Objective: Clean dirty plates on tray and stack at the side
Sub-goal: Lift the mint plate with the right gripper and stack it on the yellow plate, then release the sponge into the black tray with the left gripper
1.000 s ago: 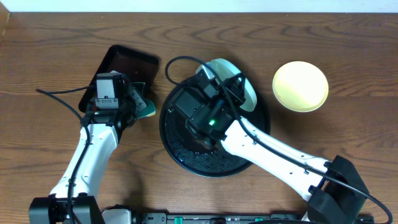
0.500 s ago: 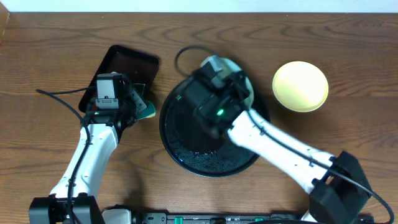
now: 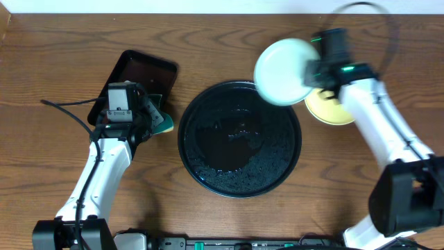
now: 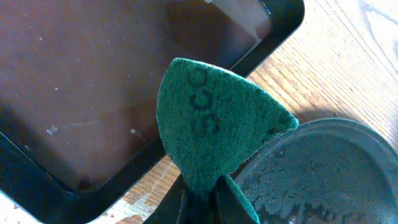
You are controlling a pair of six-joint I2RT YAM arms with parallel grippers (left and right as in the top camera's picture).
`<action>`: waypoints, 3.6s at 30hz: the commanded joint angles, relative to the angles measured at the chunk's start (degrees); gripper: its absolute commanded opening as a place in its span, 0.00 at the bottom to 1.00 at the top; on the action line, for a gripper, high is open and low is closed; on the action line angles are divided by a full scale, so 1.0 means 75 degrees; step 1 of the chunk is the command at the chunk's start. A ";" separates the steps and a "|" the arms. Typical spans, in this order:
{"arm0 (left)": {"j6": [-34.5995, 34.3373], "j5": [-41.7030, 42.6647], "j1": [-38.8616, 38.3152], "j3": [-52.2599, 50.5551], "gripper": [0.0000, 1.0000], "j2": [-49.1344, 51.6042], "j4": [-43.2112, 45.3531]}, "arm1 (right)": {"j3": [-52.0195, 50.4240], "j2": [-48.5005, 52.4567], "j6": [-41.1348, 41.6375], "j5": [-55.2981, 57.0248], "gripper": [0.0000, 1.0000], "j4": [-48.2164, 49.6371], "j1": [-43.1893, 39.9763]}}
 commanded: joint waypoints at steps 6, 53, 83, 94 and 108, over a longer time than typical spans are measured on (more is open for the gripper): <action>-0.0093 0.0041 0.0026 -0.0067 0.07 -0.0026 -0.0020 | 0.0052 -0.0146 0.1052 -0.1498 0.01 0.0055 -0.2328; 0.0729 0.0035 0.0026 -0.0067 0.08 -0.0026 0.1198 | -0.2375 -0.2742 0.1204 -0.2154 0.36 0.0842 -0.1606; 0.1585 -0.0009 0.0860 -0.0067 0.75 0.0863 0.3949 | -0.2375 -0.3159 0.0283 -0.1810 0.41 0.0883 0.0953; 0.0157 -0.0017 0.0863 -0.0067 0.76 -0.1722 0.1463 | -0.2375 -0.4357 0.0198 -0.1816 0.34 0.0490 0.1466; 0.0157 -0.0020 0.0863 -0.0067 0.76 -0.1871 0.0714 | -0.2375 -0.4622 0.0300 -0.1824 0.99 0.0195 0.3299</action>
